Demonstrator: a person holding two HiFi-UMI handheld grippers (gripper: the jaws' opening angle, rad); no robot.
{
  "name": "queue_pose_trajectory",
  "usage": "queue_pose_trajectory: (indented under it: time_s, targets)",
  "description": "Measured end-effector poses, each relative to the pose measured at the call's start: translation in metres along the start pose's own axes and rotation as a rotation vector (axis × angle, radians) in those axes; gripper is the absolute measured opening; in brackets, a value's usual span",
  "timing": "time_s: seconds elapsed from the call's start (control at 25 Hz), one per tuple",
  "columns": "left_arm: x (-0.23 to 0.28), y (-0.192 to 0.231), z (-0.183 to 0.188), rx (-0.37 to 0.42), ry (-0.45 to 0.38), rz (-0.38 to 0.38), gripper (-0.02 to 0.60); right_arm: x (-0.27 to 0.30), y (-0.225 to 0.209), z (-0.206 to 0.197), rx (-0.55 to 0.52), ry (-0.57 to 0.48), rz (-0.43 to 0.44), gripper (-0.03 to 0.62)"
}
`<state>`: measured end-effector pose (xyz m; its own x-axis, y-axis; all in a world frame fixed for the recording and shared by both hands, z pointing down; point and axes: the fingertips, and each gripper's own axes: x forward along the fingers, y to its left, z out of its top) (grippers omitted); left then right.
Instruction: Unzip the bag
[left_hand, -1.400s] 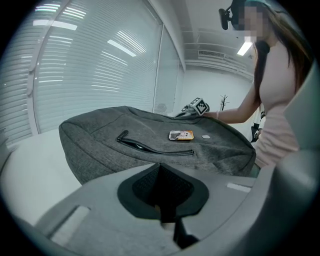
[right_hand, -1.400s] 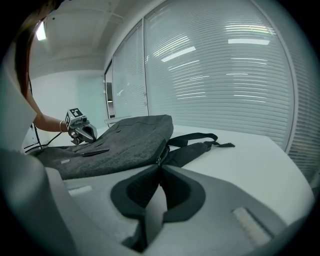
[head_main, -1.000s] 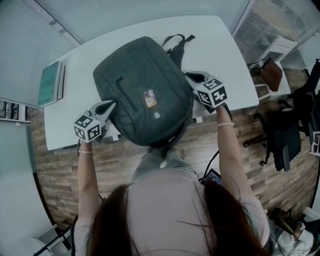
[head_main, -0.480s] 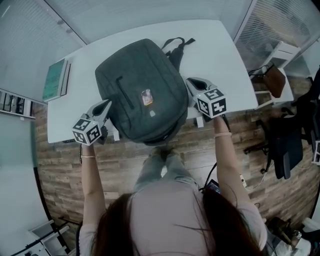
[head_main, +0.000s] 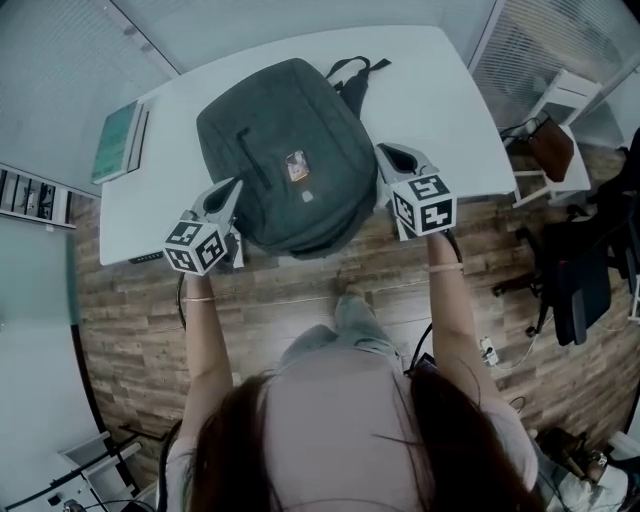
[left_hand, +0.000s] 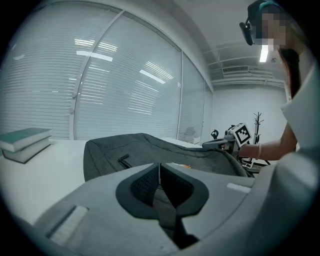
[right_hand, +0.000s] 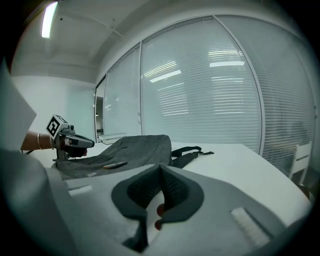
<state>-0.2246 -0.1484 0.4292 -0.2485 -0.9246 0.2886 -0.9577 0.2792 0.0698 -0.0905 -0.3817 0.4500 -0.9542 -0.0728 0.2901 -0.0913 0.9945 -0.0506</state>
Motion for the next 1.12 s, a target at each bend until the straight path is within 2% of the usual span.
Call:
queue_pose_trajectory:
  time_s: [0.24, 0.72, 1.12]
  targets:
    - [-0.023, -0.023, 0.007, -0.011, -0.074, 0.021, 0.011, -0.027, 0.023, 0.008, -0.01, -0.046, -0.053, 0.005]
    - [-0.092, -0.066, 0.008, 0.0, -0.168, 0.056, 0.011, -0.067, 0.115, 0.017, -0.066, -0.075, -0.011, 0.005]
    - [-0.128, -0.107, 0.007, -0.002, -0.234, 0.081, 0.011, -0.109, 0.159, 0.013, -0.097, -0.119, -0.026, 0.003]
